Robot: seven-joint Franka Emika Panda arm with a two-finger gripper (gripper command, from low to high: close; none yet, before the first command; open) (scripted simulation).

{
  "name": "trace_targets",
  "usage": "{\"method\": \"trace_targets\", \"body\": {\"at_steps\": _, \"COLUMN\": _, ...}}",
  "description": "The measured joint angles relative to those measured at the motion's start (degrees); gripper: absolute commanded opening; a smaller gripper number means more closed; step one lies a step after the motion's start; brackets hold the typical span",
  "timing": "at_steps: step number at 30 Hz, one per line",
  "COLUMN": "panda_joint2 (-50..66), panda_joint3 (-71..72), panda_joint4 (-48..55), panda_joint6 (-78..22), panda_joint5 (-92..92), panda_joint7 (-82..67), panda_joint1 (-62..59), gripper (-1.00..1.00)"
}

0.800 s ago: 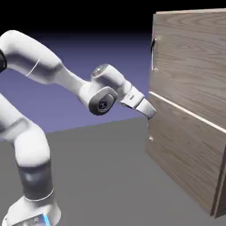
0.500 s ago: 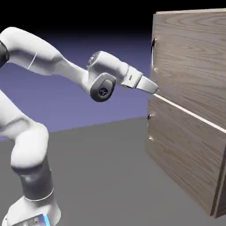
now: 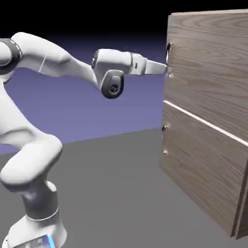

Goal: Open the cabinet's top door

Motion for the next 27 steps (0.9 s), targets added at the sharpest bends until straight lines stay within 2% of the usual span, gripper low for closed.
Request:
{"method": "trace_targets", "body": {"at_steps": 8, "panda_joint2": 0.1, "panda_joint3": 16.6, "panda_joint4": 6.5, "panda_joint6": 7.6, "panda_joint5": 9.4, "panda_joint7": -0.7, "panda_joint1": -11.9, "gripper": 0.0}}
{"method": "trace_targets", "body": {"at_steps": 10, "panda_joint2": 0.1, "panda_joint3": 17.3, "panda_joint4": 6.7, "panda_joint6": 7.9, "panda_joint5": 9.8, "panda_joint7": -0.7, "panda_joint1": -12.3, "gripper": 0.0}}
{"method": "trace_targets", "body": {"at_steps": 17, "panda_joint2": 2.5, "panda_joint3": 27.8, "panda_joint4": 13.8, "panda_joint6": 7.8, "panda_joint5": 5.8, "panda_joint7": 1.7, "panda_joint1": -26.8, "gripper": 0.0}}
{"method": "trace_targets", "body": {"at_steps": 18, "panda_joint2": 2.7, "panda_joint3": 28.6, "panda_joint4": 14.4, "panda_joint6": 7.8, "panda_joint5": 5.5, "panda_joint7": 1.9, "panda_joint1": -27.9, "gripper": -1.0}}
{"method": "trace_targets", "body": {"at_steps": 20, "panda_joint2": 2.7, "panda_joint3": 28.6, "panda_joint4": 14.4, "panda_joint6": 7.8, "panda_joint5": 5.5, "panda_joint7": 1.9, "panda_joint1": -28.0, "gripper": -1.0}}
{"method": "trace_targets", "body": {"at_steps": 27, "panda_joint2": 7.7, "panda_joint3": 16.9, "panda_joint4": 7.8, "panda_joint6": 11.3, "panda_joint5": -0.2, "panda_joint7": 1.6, "panda_joint1": -13.4, "gripper": -1.0}}
